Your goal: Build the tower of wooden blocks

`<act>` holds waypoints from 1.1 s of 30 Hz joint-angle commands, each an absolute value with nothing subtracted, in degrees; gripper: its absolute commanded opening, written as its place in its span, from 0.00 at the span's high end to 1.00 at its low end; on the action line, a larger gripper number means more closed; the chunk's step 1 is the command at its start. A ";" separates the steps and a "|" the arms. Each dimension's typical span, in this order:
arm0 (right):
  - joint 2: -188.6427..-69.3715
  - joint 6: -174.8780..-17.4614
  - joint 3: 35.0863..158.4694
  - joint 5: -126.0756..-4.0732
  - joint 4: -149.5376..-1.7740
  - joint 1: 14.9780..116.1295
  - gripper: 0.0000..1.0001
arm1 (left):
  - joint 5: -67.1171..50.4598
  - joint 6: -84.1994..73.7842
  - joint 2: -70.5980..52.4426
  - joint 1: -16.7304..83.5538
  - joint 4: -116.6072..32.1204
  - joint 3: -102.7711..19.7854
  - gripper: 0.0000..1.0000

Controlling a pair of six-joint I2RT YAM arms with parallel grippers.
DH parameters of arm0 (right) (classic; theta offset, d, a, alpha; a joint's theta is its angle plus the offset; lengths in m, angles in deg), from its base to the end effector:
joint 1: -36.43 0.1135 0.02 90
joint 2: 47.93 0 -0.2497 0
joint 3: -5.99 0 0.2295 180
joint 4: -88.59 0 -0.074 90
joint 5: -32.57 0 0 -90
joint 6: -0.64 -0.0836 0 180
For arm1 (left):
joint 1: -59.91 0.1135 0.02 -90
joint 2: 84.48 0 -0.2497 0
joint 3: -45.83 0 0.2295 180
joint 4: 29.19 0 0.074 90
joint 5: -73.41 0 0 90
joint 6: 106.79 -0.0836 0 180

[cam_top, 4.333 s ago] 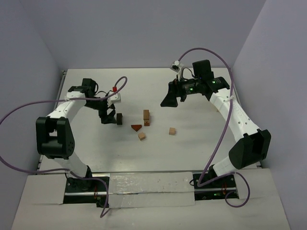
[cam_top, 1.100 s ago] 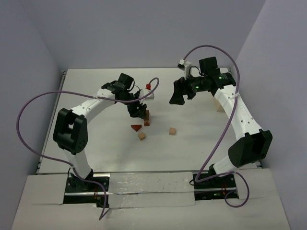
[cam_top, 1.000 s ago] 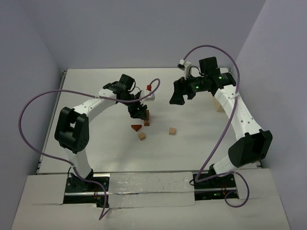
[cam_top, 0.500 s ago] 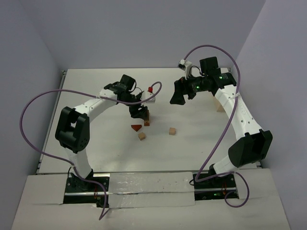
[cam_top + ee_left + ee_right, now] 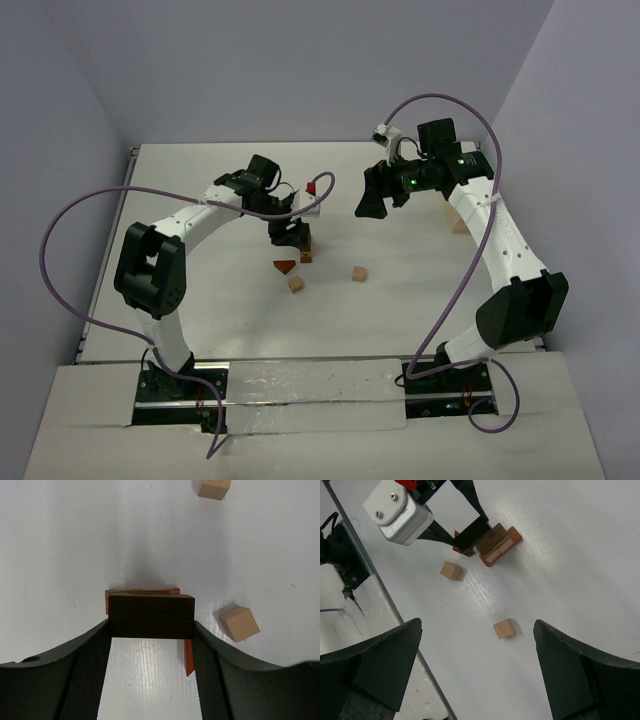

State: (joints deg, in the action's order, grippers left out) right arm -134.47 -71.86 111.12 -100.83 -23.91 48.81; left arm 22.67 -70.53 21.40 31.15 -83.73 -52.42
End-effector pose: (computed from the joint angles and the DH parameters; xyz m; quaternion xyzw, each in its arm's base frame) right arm 0.2915 0.1228 0.3344 -0.3497 0.8072 0.3313 0.3412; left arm 0.3082 -0.2295 0.2005 0.6635 0.6341 -0.2694 0.2917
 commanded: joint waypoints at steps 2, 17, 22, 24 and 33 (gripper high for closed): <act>-133.80 -71.34 112.05 -102.43 -23.25 48.38 0.00 | 24.86 -71.39 21.94 31.26 -83.85 -55.39 0.80; -134.32 -71.44 112.11 -102.58 -23.27 48.40 0.00 | 22.91 -69.91 24.06 31.35 -83.08 -56.41 0.73; -134.50 -71.34 111.80 -102.47 -23.34 48.38 0.00 | 22.12 -69.56 25.04 31.30 -83.02 -57.09 0.72; -134.66 -71.34 111.84 -102.43 -23.34 48.38 0.00 | 21.92 -69.44 25.20 31.34 -82.86 -57.21 0.72; -134.76 -71.07 111.51 -101.99 -23.52 48.38 0.00 | 21.46 -68.84 26.42 31.34 -82.93 -58.52 0.70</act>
State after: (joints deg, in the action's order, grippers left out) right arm -134.53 -71.86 111.10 -101.62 -23.91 48.77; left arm 20.69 -69.43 25.76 31.16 -83.66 -55.20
